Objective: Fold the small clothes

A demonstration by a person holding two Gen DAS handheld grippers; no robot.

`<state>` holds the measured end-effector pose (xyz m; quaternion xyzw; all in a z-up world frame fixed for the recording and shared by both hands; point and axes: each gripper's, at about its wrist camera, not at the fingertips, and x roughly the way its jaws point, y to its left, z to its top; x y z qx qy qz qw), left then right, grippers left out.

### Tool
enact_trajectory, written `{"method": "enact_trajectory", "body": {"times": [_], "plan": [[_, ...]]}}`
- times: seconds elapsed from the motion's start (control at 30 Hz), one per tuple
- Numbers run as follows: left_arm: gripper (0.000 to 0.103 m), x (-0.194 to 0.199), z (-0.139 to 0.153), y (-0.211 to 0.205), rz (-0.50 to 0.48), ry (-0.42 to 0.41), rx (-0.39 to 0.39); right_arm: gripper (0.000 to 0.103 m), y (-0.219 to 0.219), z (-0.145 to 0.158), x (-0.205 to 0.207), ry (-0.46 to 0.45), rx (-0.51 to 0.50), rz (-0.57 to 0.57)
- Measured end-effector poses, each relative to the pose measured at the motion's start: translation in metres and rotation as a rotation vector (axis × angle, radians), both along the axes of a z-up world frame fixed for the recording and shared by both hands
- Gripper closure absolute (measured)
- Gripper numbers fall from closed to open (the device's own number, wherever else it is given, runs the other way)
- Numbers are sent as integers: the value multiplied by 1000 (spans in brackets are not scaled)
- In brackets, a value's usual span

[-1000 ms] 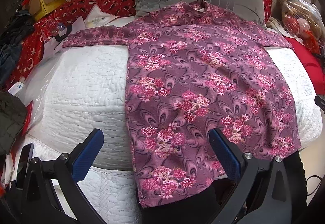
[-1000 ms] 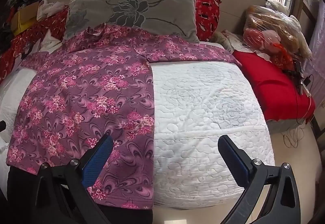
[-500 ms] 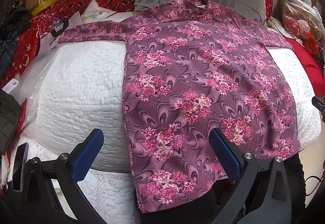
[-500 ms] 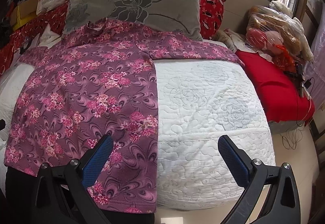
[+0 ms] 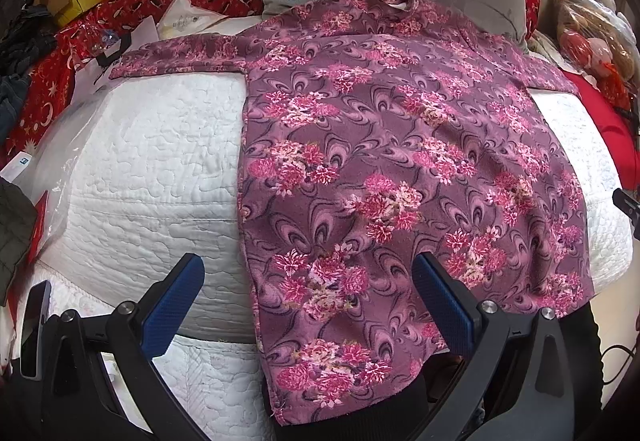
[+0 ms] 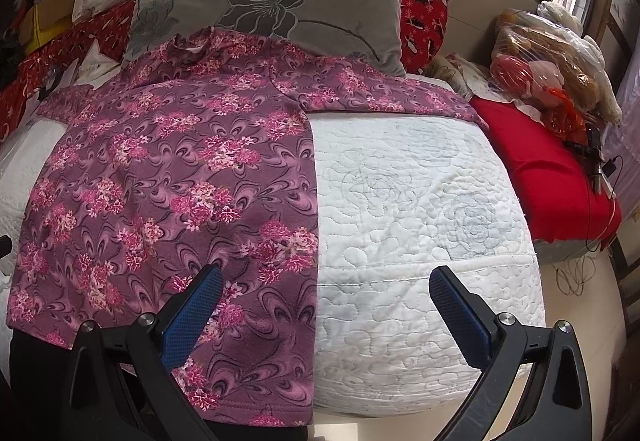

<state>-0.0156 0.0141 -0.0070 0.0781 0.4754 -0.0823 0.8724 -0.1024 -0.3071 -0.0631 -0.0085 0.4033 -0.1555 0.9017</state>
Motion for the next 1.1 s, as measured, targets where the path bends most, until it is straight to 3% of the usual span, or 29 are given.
{"method": "enact_trajectory", "body": {"times": [1.1], "plan": [[0, 3, -5, -4, 18, 35, 19, 0, -18, -11, -9, -10, 65, -8]]}}
